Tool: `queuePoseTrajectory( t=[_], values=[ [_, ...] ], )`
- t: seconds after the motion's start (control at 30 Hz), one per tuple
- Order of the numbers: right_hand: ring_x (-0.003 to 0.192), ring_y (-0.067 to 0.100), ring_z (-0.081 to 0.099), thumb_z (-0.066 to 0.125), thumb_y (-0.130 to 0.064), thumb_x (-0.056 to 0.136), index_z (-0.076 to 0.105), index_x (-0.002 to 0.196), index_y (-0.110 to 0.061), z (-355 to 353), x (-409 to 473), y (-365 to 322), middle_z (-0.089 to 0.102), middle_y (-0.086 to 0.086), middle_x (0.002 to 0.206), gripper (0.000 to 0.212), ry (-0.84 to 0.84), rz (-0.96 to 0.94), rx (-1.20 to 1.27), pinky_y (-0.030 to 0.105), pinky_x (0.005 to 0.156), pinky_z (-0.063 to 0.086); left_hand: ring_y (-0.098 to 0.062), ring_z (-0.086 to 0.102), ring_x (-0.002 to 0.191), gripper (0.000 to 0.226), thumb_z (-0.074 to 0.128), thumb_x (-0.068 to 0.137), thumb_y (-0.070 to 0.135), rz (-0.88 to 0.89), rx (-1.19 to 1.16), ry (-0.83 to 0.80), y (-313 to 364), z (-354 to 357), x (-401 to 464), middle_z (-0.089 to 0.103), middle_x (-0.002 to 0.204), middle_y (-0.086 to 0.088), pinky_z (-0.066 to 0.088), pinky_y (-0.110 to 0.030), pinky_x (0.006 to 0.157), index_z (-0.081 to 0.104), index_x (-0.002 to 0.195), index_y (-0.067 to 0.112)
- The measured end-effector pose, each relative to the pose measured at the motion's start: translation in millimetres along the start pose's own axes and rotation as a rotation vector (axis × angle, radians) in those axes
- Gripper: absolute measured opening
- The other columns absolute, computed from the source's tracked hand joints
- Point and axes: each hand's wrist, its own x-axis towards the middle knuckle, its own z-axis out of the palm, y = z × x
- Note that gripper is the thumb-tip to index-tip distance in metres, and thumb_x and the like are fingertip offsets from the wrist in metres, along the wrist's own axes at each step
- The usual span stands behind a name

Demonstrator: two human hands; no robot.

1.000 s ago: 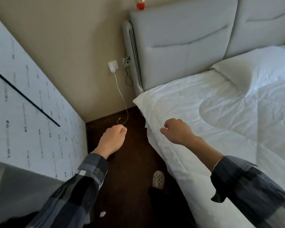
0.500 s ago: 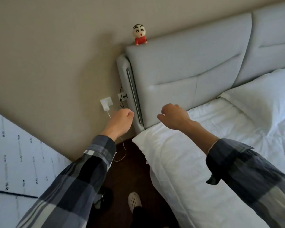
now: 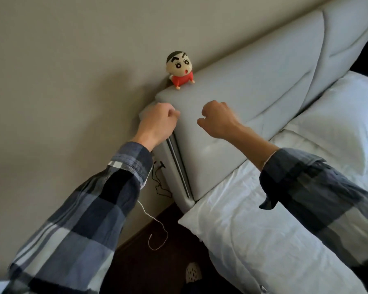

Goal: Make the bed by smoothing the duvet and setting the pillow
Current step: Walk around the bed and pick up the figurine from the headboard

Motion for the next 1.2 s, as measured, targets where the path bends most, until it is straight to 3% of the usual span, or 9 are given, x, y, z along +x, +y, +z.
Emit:
queuePoseTrajectory(
  t=[0.13,0.27,0.33,0.47,0.6,0.8,0.9,1.1,1.2],
  values=[
    [0.104,0.032,0.056,0.065,-0.043,0.085,0.054,0.119,-0.008,-19.4,52.3,-26.9,0.059,0.010,0.118,0.050,0.213,0.029,0.134,0.034,0.071,0.039,-0.025,0.060,0.095,0.042,0.064,0.092,0.036,-0.039,-0.160,0.061,-2.6,-20.6,59.9,0.062,0.102,-0.003,0.050,-0.039,0.088,0.059,0.121,0.006],
    [0.115,0.029,0.052,0.071,-0.066,0.068,0.037,0.138,-0.011,-33.6,90.4,-51.1,0.053,0.011,0.127,0.096,0.289,0.015,0.347,0.041,0.087,0.048,-0.021,0.058,0.118,0.079,0.077,0.083,0.041,-0.026,-0.227,0.035,-6.1,-20.8,100.2,0.060,0.129,-0.002,0.047,-0.032,0.093,0.040,0.145,0.009],
    [0.112,0.028,0.056,0.070,-0.066,0.069,0.028,0.147,-0.017,-34.6,105.0,-59.3,0.058,0.009,0.126,0.101,0.271,0.003,0.363,0.043,0.089,0.051,-0.020,0.063,0.114,0.071,0.080,0.079,0.044,-0.019,-0.257,-0.015,-10.5,-12.6,118.3,0.066,0.122,0.000,0.052,-0.035,0.094,0.048,0.135,0.013],
    [0.103,0.023,0.063,0.070,-0.058,0.075,0.051,0.132,-0.020,-36.5,114.0,-61.9,0.066,0.003,0.114,0.071,0.269,-0.010,0.343,0.037,0.085,0.053,-0.021,0.067,0.102,0.052,0.081,0.077,0.042,0.021,-0.272,0.043,-12.8,1.7,129.9,0.071,0.108,0.002,0.055,-0.042,0.092,0.057,0.116,0.018],
    [0.096,0.018,0.063,0.072,-0.058,0.071,0.058,0.123,-0.022,-58.4,93.8,-39.4,0.067,-0.004,0.104,0.065,0.336,0.003,0.359,0.031,0.079,0.052,-0.006,0.061,0.082,0.039,0.083,0.078,0.037,0.158,-0.371,0.054,2.6,13.1,127.4,0.067,0.096,0.007,0.048,-0.019,0.073,0.060,0.105,0.021],
    [0.089,0.013,0.064,0.075,-0.052,0.069,0.061,0.119,-0.022,-113.6,8.6,31.8,0.065,-0.006,0.093,0.060,0.417,0.075,0.418,0.028,0.075,0.057,-0.013,0.058,0.095,0.055,0.081,0.079,0.049,0.312,-0.513,-0.208,76.3,46.1,94.9,0.062,0.106,0.006,0.048,-0.026,0.080,0.061,0.123,0.023],
    [0.091,0.017,0.065,0.075,-0.051,0.071,0.057,0.128,-0.020,-136.8,-45.5,71.1,0.066,0.000,0.101,0.068,0.460,0.140,0.386,0.028,0.077,0.057,-0.015,0.064,0.100,0.055,0.078,0.083,0.048,0.430,-0.495,-0.341,130.5,66.7,64.4,0.067,0.112,0.003,0.051,-0.027,0.082,0.059,0.128,0.023],
    [0.079,0.005,0.063,0.077,-0.052,0.070,0.062,0.115,-0.025,-188.9,-236.3,182.2,0.066,-0.009,0.087,0.054,0.642,0.362,0.330,0.020,0.065,0.051,-0.010,0.070,0.101,0.053,0.080,0.082,0.040,0.554,-0.642,-0.624,278.1,136.0,-60.8,0.073,0.113,0.002,0.054,-0.024,0.085,0.062,0.128,0.021],
    [0.083,0.010,0.063,0.075,-0.055,0.070,0.061,0.119,-0.023,-199.9,-345.7,232.8,0.066,-0.006,0.094,0.061,0.703,0.460,0.304,0.026,0.073,0.056,-0.012,0.072,0.098,0.042,0.070,0.093,0.035,0.549,-0.733,-0.755,340.4,184.2,-141.3,0.075,0.112,0.000,0.054,-0.028,0.084,0.063,0.130,0.018]
  ],
)
